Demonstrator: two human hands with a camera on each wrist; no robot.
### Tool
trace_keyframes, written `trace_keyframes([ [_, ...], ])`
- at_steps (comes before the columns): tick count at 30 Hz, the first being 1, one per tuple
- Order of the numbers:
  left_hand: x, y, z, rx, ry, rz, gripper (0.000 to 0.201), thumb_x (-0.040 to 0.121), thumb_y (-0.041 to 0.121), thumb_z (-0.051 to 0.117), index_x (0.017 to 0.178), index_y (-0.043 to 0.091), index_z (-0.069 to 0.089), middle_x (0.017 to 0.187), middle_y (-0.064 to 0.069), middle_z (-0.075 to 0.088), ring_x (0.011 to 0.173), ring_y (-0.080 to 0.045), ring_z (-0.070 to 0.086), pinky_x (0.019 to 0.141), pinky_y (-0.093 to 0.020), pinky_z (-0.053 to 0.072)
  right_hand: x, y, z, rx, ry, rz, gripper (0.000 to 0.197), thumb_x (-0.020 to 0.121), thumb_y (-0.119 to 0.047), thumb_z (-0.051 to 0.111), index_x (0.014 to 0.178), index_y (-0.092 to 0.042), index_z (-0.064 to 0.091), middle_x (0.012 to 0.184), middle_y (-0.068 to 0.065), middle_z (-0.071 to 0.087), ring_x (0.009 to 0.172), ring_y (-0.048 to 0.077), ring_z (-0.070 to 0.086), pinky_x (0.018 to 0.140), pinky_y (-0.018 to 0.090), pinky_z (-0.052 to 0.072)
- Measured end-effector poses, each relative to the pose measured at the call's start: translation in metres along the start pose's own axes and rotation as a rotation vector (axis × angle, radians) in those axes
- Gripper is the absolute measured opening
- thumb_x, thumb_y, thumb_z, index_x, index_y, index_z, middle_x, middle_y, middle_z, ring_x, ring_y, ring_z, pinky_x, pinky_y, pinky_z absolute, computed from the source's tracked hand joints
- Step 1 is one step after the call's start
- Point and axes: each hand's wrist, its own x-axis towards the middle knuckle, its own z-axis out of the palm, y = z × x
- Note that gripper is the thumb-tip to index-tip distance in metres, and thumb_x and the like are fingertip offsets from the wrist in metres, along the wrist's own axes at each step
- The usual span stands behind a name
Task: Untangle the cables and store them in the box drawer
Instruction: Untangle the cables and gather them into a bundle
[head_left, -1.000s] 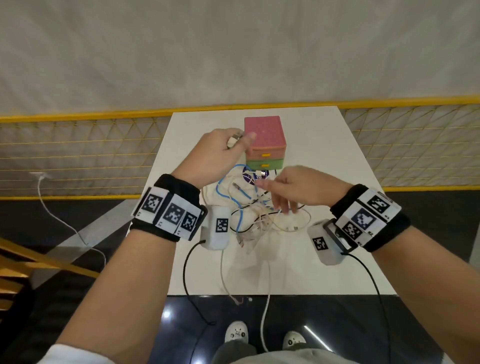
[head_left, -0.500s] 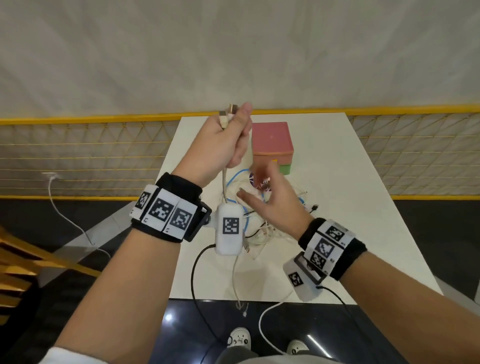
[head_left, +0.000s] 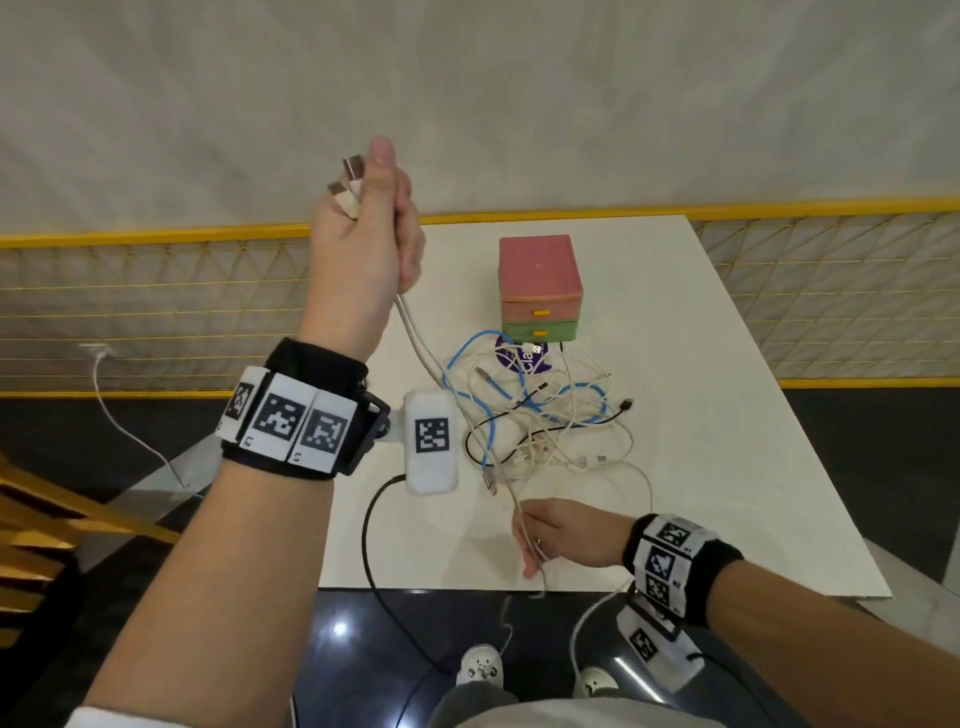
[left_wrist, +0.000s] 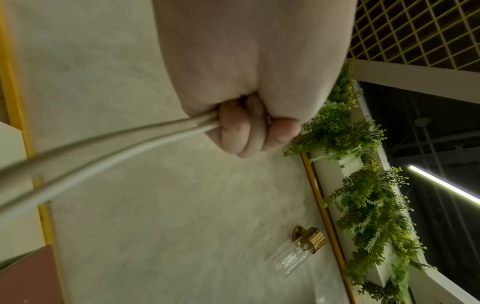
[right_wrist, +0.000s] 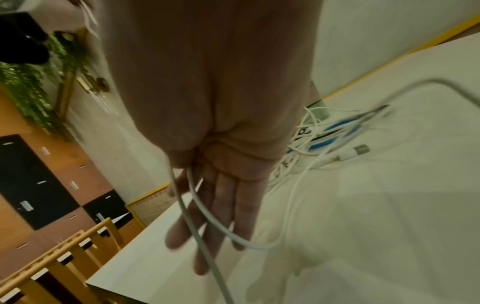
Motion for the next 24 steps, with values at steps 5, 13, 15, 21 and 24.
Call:
trace_keyframes([
  [5, -0.002, -0.003, 0.002, 0.063, 0.0, 0.019, 0.042, 0.106, 0.032, 0.033, 0.067, 0.02, 0.04, 0.038, 0.01, 0.034, 0.032, -0.008, 0.026, 0.039, -0.018, 0.019, -0.006, -0.009, -0.008, 0.185, -0.069, 0.141, 0.039, 0.102, -0.037, 0.02, 0.084, -0.012, 0.044, 0.059, 0.007, 0.042, 0.068, 0.029, 0.067, 0.059, 0.027, 0.048],
  [13, -0.007, -0.009, 0.002, 0.117, 0.002, 0.003, 0.041, 0.106, 0.029, 0.034, 0.067, 0.019, 0.041, 0.038, 0.011, 0.034, 0.033, -0.01, 0.026, 0.039, -0.02, 0.019, -0.005, -0.036, -0.015, 0.261, -0.249, 0.172, 0.051, 0.093, -0.058, 0.024, 0.105, -0.016, 0.052, 0.067, 0.001, 0.041, 0.077, 0.02, 0.065, 0.087, 0.036, 0.047],
  [15, -0.009, -0.011, 0.002, 0.127, 0.001, -0.007, 0.041, 0.106, 0.03, 0.036, 0.067, 0.019, 0.041, 0.038, 0.011, 0.034, 0.033, -0.01, 0.027, 0.039, -0.02, 0.02, 0.003, -0.027, -0.019, 0.092, -0.103, 0.125, 0.032, 0.095, -0.041, 0.036, 0.107, -0.018, 0.055, 0.08, 0.0, 0.05, 0.088, 0.015, 0.06, 0.1, 0.039, 0.039],
  [21, -0.016, -0.018, -0.001, 0.165, -0.048, -0.059, 0.042, 0.104, 0.036, 0.04, 0.064, 0.024, 0.046, 0.04, 0.009, 0.035, 0.034, -0.011, 0.026, 0.041, -0.02, 0.022, 0.01, -0.017, -0.033, -0.238, -0.055, 0.122, 0.057, 0.087, -0.003, 0.047, 0.141, -0.019, 0.039, 0.13, -0.003, 0.053, 0.123, 0.012, 0.044, 0.102, 0.019, 0.031],
  [24, -0.02, -0.023, 0.0, 0.223, -0.078, -0.093, 0.042, 0.103, 0.036, 0.042, 0.064, 0.021, 0.048, 0.04, 0.007, 0.036, 0.034, -0.012, 0.028, 0.039, -0.019, 0.023, 0.015, -0.006, -0.045, -0.322, 0.185, 0.08, 0.041, 0.086, 0.001, 0.041, 0.12, -0.012, 0.059, 0.112, 0.003, 0.062, 0.111, 0.018, 0.055, 0.091, 0.023, 0.041],
])
